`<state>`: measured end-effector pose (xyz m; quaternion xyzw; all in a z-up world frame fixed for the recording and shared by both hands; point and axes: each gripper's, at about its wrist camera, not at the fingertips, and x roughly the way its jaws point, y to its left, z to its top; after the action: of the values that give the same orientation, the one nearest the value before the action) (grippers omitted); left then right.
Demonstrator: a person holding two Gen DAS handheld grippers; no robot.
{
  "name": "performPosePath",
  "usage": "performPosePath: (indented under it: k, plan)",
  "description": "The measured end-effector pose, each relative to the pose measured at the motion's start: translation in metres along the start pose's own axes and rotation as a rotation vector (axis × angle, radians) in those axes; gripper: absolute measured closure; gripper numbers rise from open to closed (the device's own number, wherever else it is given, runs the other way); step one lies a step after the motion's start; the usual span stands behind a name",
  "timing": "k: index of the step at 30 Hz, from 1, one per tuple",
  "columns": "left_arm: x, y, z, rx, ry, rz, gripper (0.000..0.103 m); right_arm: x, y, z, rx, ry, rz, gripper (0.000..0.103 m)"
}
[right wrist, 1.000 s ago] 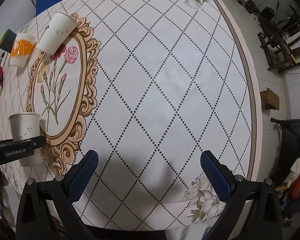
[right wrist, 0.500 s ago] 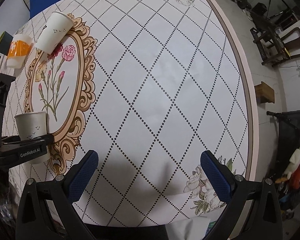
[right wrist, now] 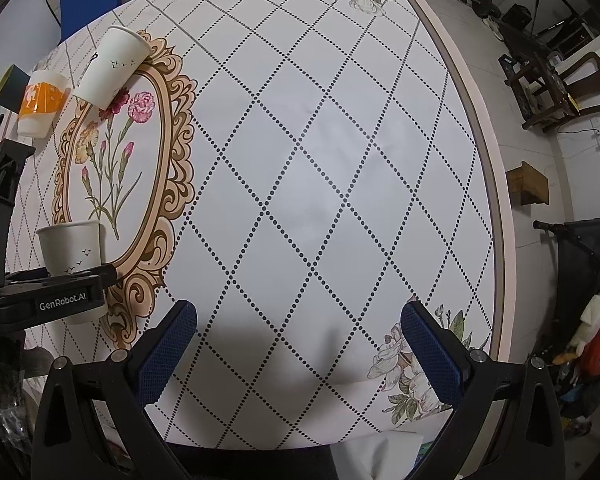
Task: Flip cup upside down
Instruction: 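Carry the upright cup with the left gripper over the floral oval, then lower the cup onto the floral oval and open the left gripper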
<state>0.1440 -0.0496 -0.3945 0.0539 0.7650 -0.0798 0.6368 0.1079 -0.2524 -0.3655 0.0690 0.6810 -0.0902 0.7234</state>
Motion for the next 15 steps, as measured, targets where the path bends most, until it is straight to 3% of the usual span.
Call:
performPosePath:
  k: [4, 15]
  plan:
    - [-0.012, 0.006, -0.008, -0.009, -0.018, -0.004, 0.017, -0.003, 0.000, -0.002, 0.002, -0.005, 0.004, 0.000]
    - [-0.095, 0.026, -0.059, -0.045, -0.137, -0.010, 0.017, -0.023, 0.010, -0.013, -0.009, -0.030, 0.038, 0.000]
